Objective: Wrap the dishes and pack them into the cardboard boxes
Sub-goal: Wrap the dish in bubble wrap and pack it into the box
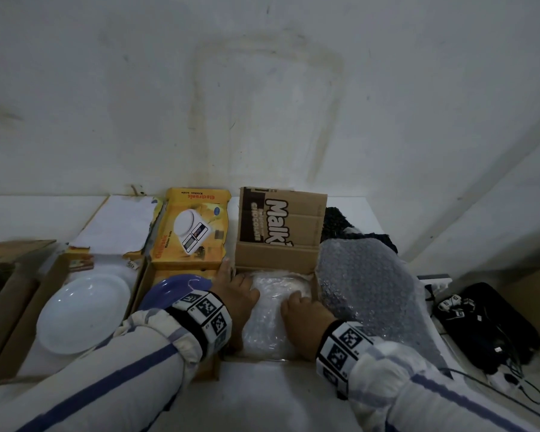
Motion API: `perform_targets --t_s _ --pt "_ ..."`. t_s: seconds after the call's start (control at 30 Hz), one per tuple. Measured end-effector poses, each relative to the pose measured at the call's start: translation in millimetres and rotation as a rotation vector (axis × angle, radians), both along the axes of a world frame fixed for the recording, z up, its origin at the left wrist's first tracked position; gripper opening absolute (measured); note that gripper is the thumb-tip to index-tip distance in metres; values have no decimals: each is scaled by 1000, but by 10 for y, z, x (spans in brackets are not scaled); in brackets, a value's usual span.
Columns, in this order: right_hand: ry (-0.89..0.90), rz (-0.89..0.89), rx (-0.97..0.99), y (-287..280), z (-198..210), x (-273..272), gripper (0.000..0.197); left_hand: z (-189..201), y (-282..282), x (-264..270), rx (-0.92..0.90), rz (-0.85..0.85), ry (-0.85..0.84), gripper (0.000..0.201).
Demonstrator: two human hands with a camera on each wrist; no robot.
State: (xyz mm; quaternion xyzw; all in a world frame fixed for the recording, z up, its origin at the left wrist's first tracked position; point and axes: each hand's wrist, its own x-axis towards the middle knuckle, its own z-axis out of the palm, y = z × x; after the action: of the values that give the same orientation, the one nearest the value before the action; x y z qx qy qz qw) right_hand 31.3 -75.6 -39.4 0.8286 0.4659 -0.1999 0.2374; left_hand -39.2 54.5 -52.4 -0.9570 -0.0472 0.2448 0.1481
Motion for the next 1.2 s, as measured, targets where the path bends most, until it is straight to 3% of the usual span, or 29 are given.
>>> perform_targets --t_s 0.17,0.27,0.4,0.5,0.6,0.67,0.77,0.9,1.0,1.07,1.2 --pt "4 37 21 -82 7 -22 59 31 3 -87 -23 -4 -40 82" --pt "115 3 94 -153 72 48 60 34 15 -131 -39 5 -50 79" --pt "200 -85 370 -277 221 257 39 111 41 -137 -134 64 20 78" --pt "106 -229 639 -471 373 476 23 221 6 -75 -243 137 -60 58" --pt "46 -291 674 -670 362 614 20 244 -201 113 -492 239 -256 50" --pt "31 -291 668 -724 295 627 20 250 -396 292 -729 296 -297 49" --pt "79 -294 723 -754 227 610 19 262 -672 547 -1044 416 -343 14" --pt "155 -345 775 -824 224 634 16 272 -908 712 -1347 765 -431 37" --pt "159 -423 890 -931 281 684 13 367 -1015 738 -1550 907 -538 14" --pt "147 -476 978 -1009 332 757 11 455 -1061 718 -1719 953 -599 20" --pt "193 -663 1098 -1095 428 933 22 705 -1039 562 -2004 996 -732 6"
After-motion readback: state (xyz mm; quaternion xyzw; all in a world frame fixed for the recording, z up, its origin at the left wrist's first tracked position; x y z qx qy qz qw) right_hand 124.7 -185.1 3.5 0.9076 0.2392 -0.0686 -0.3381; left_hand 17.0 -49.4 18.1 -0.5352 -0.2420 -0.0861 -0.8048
